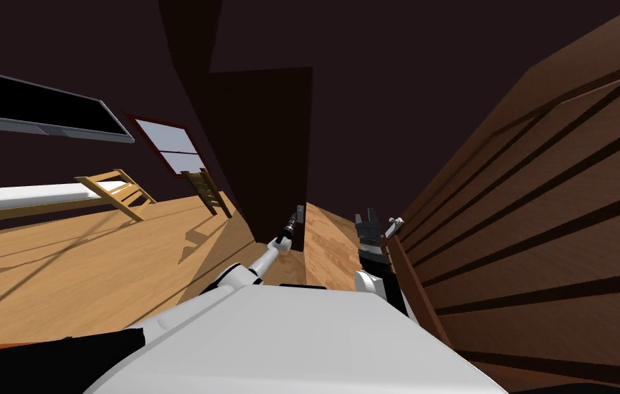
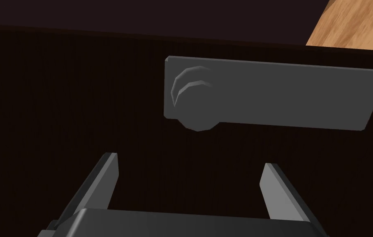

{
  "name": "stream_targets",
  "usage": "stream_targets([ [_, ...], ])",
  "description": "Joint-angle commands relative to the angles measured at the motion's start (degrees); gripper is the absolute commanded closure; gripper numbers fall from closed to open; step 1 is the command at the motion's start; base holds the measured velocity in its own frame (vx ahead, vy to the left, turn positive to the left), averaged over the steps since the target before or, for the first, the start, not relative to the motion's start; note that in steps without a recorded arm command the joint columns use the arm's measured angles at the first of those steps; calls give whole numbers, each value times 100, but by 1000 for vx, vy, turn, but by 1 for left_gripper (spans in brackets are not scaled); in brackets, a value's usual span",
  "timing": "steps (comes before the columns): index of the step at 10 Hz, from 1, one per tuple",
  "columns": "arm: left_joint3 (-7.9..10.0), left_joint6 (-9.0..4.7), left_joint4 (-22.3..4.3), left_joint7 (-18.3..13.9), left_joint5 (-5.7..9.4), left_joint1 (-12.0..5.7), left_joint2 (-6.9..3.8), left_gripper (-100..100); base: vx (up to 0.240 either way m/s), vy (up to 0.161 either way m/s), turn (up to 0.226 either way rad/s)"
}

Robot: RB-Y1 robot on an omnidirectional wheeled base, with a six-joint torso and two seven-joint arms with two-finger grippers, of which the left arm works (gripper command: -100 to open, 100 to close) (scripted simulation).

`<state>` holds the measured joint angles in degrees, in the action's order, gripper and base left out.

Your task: Push the door open

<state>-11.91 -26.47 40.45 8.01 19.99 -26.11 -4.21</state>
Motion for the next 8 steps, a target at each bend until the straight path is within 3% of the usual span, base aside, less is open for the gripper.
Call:
stream_targets([
  [1, 17, -33, -29, 0, 4, -10, -14, -100, 228, -29, -40],
  [6, 54, -88, -53, 11, 10, -5, -1, -100, 186, -27, -21],
  [7, 54, -88, -53, 11, 10, -5, -1, 100, -9, -1, 5],
  [8, 54, -88, -53, 11, 10, -5, -1, 100, -26, 1, -4],
])
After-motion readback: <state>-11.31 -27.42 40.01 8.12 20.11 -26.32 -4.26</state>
